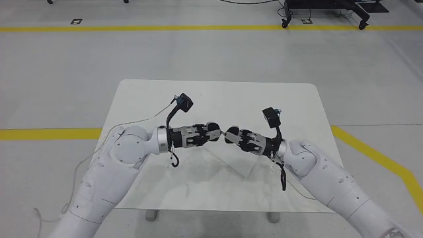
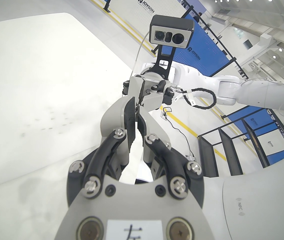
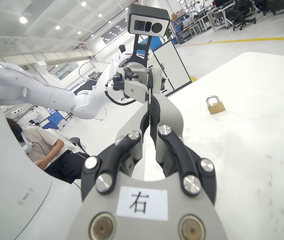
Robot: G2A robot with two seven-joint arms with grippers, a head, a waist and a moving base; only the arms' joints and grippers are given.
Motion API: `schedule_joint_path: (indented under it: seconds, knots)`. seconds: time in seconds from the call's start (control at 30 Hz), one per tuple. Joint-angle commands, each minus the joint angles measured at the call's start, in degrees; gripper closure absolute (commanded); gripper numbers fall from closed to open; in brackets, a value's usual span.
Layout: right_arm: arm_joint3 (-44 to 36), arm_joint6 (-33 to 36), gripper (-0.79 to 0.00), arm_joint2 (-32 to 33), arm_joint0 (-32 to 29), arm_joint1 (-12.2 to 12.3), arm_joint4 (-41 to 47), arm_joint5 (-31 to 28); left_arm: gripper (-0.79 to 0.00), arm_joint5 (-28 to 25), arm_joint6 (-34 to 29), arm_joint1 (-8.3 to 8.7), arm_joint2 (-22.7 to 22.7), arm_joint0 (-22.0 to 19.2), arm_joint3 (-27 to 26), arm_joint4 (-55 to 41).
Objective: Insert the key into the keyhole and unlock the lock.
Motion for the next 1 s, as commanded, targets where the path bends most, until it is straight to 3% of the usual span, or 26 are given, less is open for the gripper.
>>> schedule_joint_path:
  seconds: [0.0, 0.03, 0.07, 0.2, 0.33, 0.53, 0.63, 0.7, 0.77, 0.87, 0.97]
  knots:
    - [-0.09, -0.36, 0.000, 0.40, -0.22, 0.10, -0.22, 0.00, -0.055, -0.23, 0.17, 0.11, -0.43, 0.01, 0.43, -0.24]
    - [-0.10, -0.54, 0.000, 0.59, -0.37, 0.15, -0.32, 0.00, -0.209, -0.39, 0.20, 0.18, -0.68, 0.04, 0.65, -0.37]
    - [-0.16, -0.73, 0.000, 0.76, -0.51, 0.19, -0.42, 0.00, -0.763, -0.48, 0.12, 0.25, -0.91, 0.09, 0.86, -0.57]
    - [0.02, -1.39, 0.000, 1.48, -0.81, 0.34, -1.24, 0.00, -0.785, -0.86, 0.12, 0.68, -2.66, 0.42, 1.37, -1.53]
    - [1.79, -2.66, 0.000, 3.20, -0.90, 0.60, -4.75, 0.00, -0.785, -1.23, 1.37, 1.83, -8.12, 1.90, 1.80, 0.11]
    - [2.71, -5.19, 0.000, 4.10, -1.46, 0.36, -8.91, 0.00, -0.785, -1.26, 6.32, 4.31, -19.29, 10.37, -3.84, 17.62]
    - [2.71, -5.19, 0.000, 4.10, -1.46, 0.36, -8.91, 0.00, -0.785, 3.26, 12.23, 4.98, -23.25, 15.38, -7.53, 31.95]
    - [2.71, -5.19, 0.000, 4.10, -1.46, 0.36, -8.91, 0.00, -0.785, 6.74, 16.92, 4.94, -22.64, 17.71, -8.41, 41.08]
    - [2.71, -5.19, 0.000, 4.10, -1.46, 0.36, -8.91, 0.00, -0.785, 6.98, 19.92, 4.73, -20.17, 18.25, -7.30, 46.44]
    - [2.71, -5.19, 0.000, 4.10, -1.46, 0.36, -8.91, 0.00, -0.785, 6.93, 22.38, 4.28, -16.16, 15.91, -3.26, 52.33]
    - [2.71, -5.19, 0.000, 4.10, -1.46, 0.36, -8.91, 0.00, -0.785, 12.43, 26.63, 3.45, -11.10, 12.64, 0.56, 62.77]
